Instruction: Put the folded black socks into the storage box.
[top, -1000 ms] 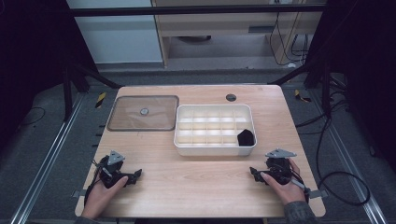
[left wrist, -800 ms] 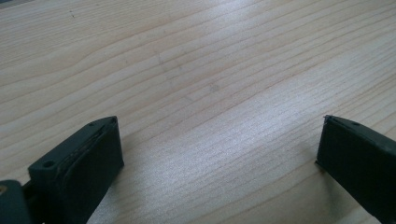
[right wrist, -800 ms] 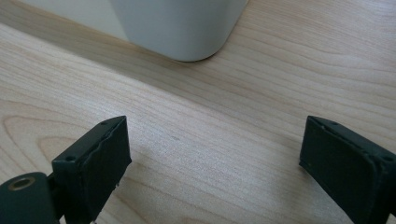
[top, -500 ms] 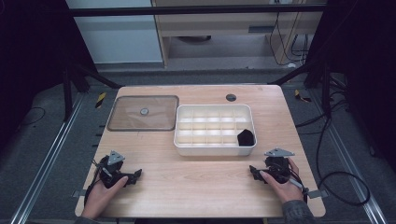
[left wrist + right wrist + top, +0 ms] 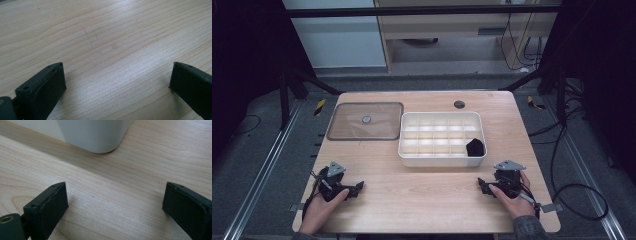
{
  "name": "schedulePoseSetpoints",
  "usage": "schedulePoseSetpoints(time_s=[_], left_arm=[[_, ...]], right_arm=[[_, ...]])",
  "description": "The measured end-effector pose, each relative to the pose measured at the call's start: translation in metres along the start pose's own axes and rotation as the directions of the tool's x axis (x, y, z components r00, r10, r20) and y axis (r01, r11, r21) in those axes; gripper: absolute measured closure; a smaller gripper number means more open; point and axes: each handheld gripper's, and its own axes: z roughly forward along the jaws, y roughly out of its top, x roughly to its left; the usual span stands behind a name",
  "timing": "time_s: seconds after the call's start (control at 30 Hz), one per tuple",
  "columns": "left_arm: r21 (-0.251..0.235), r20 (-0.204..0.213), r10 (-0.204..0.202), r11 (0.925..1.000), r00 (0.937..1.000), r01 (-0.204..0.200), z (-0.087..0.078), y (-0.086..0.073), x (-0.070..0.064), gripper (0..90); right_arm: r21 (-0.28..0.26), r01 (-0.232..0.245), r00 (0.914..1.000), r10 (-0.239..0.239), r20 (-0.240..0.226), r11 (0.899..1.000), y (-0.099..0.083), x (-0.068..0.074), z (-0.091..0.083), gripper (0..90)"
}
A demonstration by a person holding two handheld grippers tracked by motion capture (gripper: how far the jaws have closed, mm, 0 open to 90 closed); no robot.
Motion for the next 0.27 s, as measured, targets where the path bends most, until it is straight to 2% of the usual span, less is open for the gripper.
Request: schedulePoseSetpoints(time_s=[0.1, 0.27], left_arm=[[0.0, 0.001, 0.0, 1.0, 1.0, 0.0, 0.0, 0.0, 0.0, 0.0], [-0.002, 0.001, 0.0, 1.0, 1.0, 0.0, 0.0008, 0.0007, 0.0003, 0.0]], right_arm=[[-0.002, 0.009, 1.0, -0.009, 0.001, 1.0, -0.0017, 0.0005, -0.0012, 5.8], [0.006, -0.015, 0.9997, 0.015, 0.017, 1.0, -0.0029, -0.0017, -0.0017, 2.2]])
